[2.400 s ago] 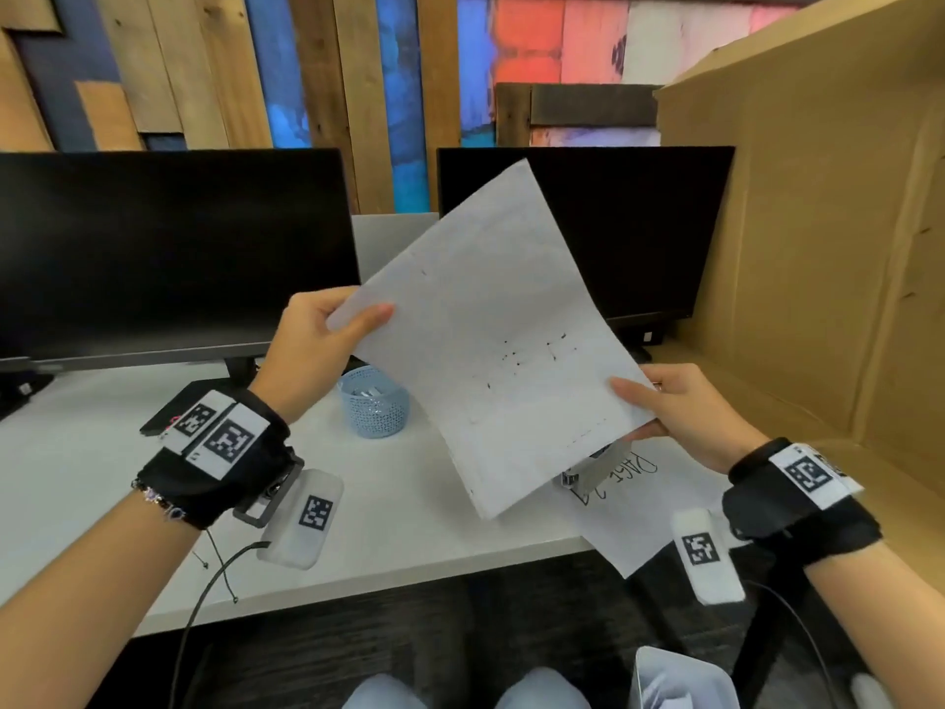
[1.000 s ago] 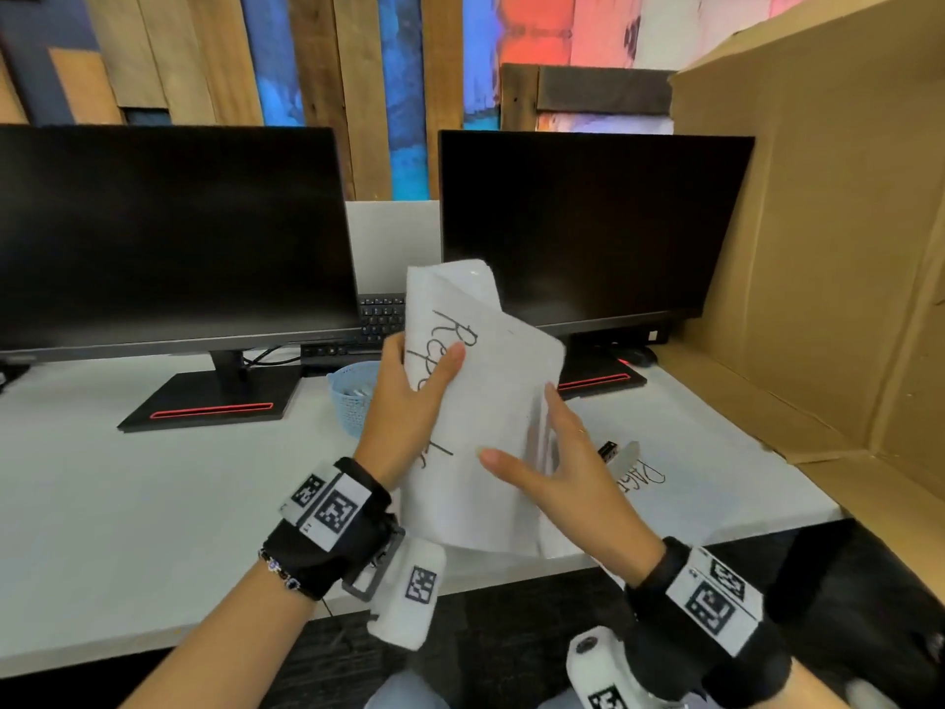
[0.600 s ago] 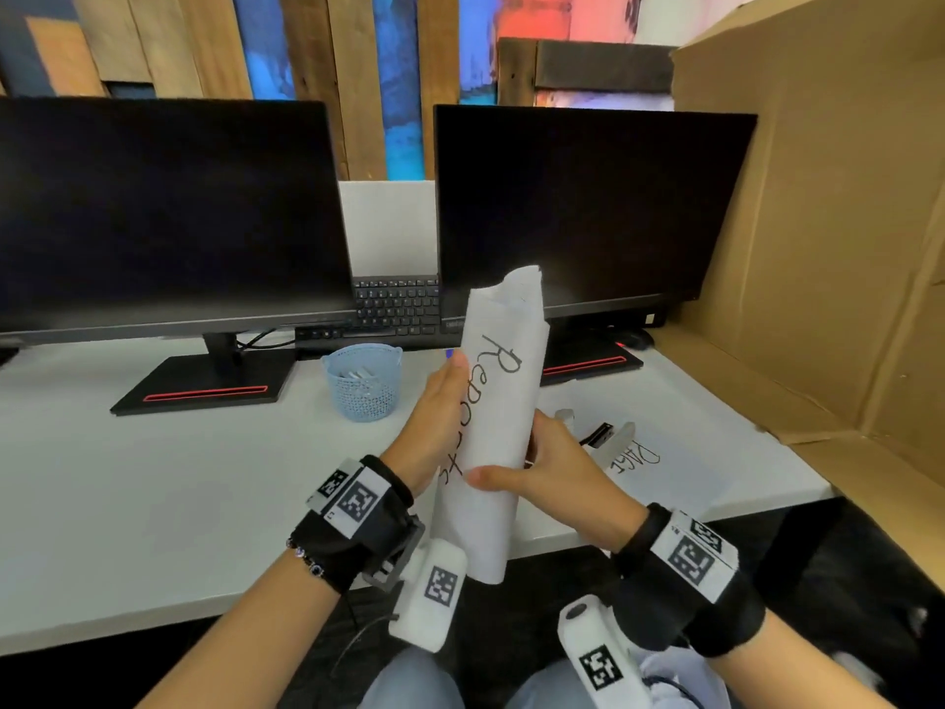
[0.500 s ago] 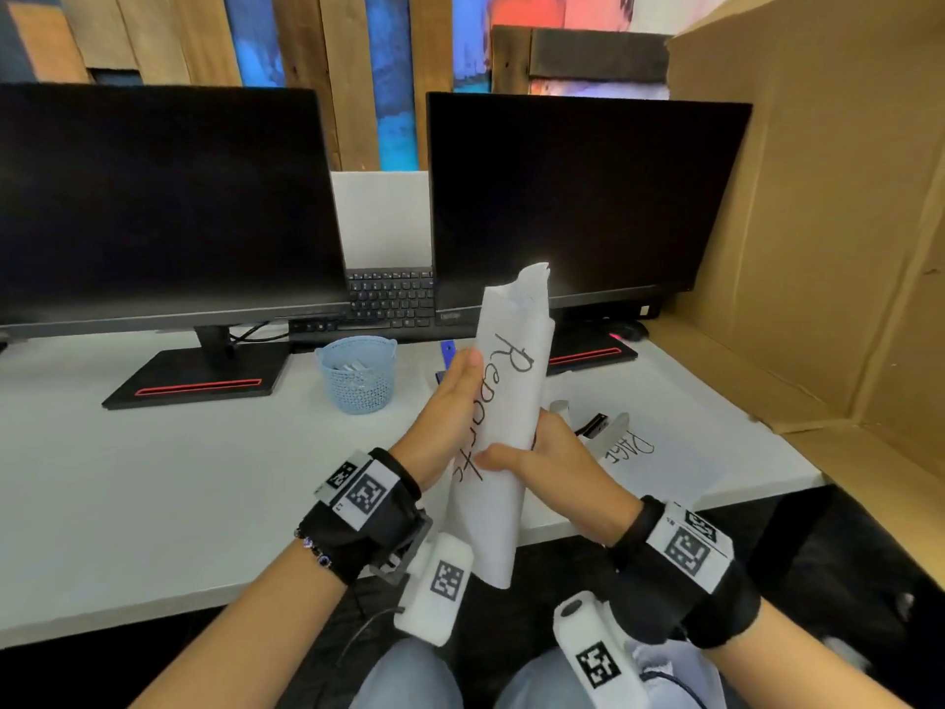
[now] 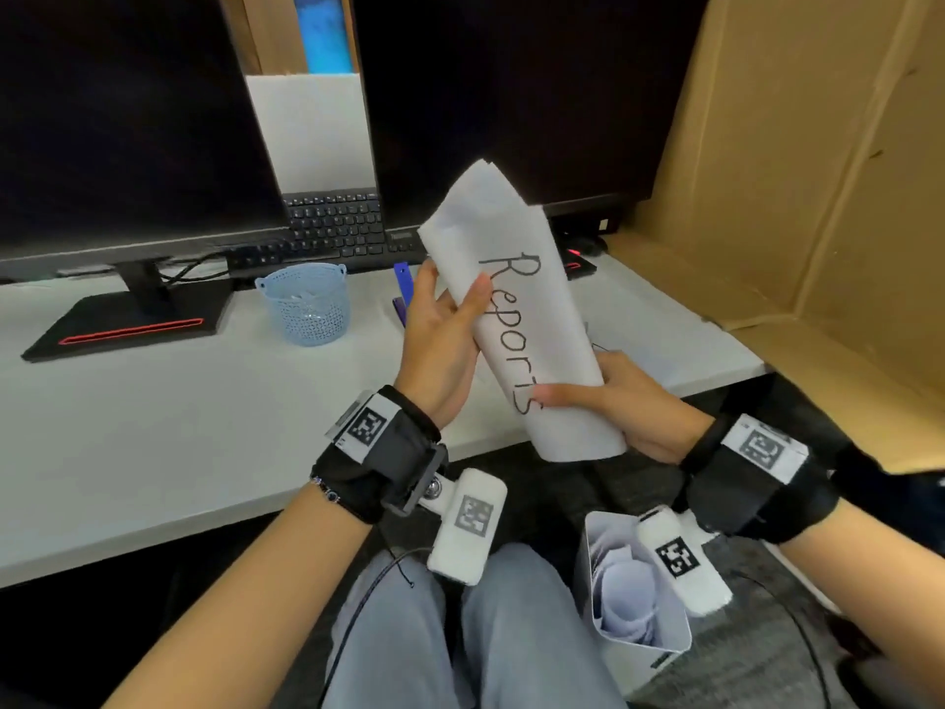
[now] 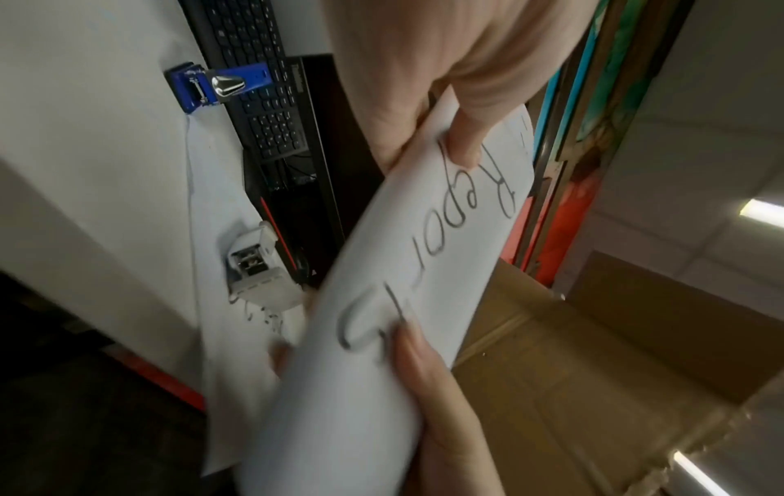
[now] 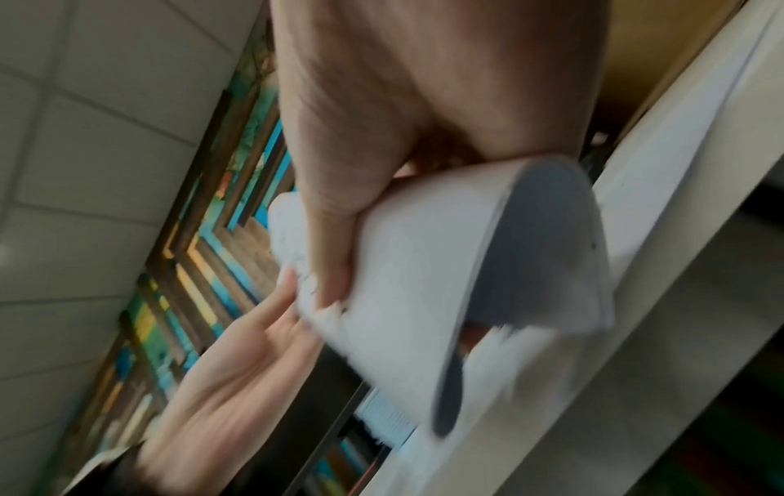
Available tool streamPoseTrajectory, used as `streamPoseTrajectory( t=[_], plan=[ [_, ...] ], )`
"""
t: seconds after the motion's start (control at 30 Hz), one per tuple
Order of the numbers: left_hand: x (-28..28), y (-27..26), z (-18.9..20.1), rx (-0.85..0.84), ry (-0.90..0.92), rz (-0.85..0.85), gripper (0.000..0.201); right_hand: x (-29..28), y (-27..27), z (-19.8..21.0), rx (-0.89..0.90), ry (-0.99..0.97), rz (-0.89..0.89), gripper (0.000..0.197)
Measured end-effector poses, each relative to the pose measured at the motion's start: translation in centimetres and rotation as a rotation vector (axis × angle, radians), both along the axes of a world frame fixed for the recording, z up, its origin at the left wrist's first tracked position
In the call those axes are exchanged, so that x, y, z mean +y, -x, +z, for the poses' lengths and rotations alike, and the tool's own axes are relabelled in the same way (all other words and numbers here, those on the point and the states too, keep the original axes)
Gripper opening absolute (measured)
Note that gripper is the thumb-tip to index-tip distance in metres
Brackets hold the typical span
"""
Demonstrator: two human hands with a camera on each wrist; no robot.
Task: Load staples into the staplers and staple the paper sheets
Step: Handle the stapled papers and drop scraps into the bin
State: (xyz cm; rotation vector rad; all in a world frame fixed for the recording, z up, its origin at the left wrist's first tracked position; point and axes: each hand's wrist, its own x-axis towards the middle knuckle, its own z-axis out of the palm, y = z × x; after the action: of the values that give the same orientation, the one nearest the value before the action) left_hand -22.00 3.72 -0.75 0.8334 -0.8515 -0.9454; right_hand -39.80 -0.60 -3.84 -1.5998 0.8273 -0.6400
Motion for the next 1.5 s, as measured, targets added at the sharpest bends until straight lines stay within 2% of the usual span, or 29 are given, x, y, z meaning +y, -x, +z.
streamPoseTrajectory(
  t=[0.07, 0.2, 0.33, 0.4, 0.47, 0.57, 0.77, 0.87, 0.93, 1.03, 1.1, 1.17, 1.23, 1.33, 1.4, 1.5],
  plan=[
    [0.4, 0.7, -0.7, -0.049, -0.019, -0.011, 0.05, -0.7, 2.8, 0.4, 0.06, 0.008, 0.004, 0.041],
    [1.7, 1.4, -2.6, -0.182, -0.09, -0.077, 0.055, -2.7, 8.6, 1.9, 0.318, 0.0, 0.199, 0.032],
    [3.3, 2.3, -5.7, -0.168, -0.266, -0.248, 0.048, -4.3, 12.5, 1.8, 0.553, -0.159, 0.362, 0.05],
    [4.1, 2.9, -8.0, -0.218, -0.389, -0.34, 0.048, -4.8, 13.6, 1.1, 0.663, -0.223, 0.416, 0.053],
    [4.8, 3.4, -10.3, -0.268, -0.517, -0.437, 0.05, -5.2, 14.5, 0.1, 0.76, -0.24, 0.432, 0.061],
    [5.2, 4.0, -13.5, -0.219, -0.678, -0.541, 0.046, -5.7, 15.5, -1.8, 0.819, -0.29, 0.398, 0.071],
    [3.5, 5.5, -18.3, -0.054, -0.787, -0.522, 0.038, -6.4, 17.0, -5.7, 0.855, -0.407, 0.242, 0.08],
    [1.8, 6.1, -20.1, -0.027, -0.827, -0.532, 0.036, -6.9, 16.4, -6.6, 0.947, -0.362, 0.177, 0.057],
    [0.7, 6.9, -20.7, -0.044, -0.868, -0.476, 0.033, -7.3, 15.5, -6.8, 1.004, -0.329, 0.161, 0.044],
    [-0.9, 7.8, -21.7, -0.138, -0.956, -0.334, 0.057, -8.4, 13.6, -6.9, 1.094, -0.273, 0.14, 0.034],
    [-2.0, 8.0, -22.7, -0.217, -1.028, -0.312, 0.068, -9.0, 12.2, -6.8, 1.218, -0.201, 0.141, 0.038],
    [-2.8, 8.2, -23.4, -0.255, -1.076, -0.332, 0.05, -9.5, 11.4, -7.3, 1.343, -0.142, 0.129, 0.048],
    [-3.3, 8.5, -24.1, -0.223, -1.115, -0.353, 0.033, -10.6, 11.1, -9.2, 1.377, -0.123, 0.076, 0.048],
    [-3.8, 8.7, -25.3, -0.157, -1.133, -0.38, 0.035, -10.8, 10.8, -12.0, 1.478, -0.041, 0.045, 0.042],
    [-4.2, 8.8, -26.0, -0.107, -1.139, -0.386, 0.036, -9.1, 10.0, -12.8, 1.53, 0.077, -0.027, 0.028],
    [-4.7, 9.2, -26.7, -0.083, -1.146, -0.419, 0.023, -7.4, 8.6, -13.9, 1.571, 0.159, -0.004, 0.024]
  ],
)
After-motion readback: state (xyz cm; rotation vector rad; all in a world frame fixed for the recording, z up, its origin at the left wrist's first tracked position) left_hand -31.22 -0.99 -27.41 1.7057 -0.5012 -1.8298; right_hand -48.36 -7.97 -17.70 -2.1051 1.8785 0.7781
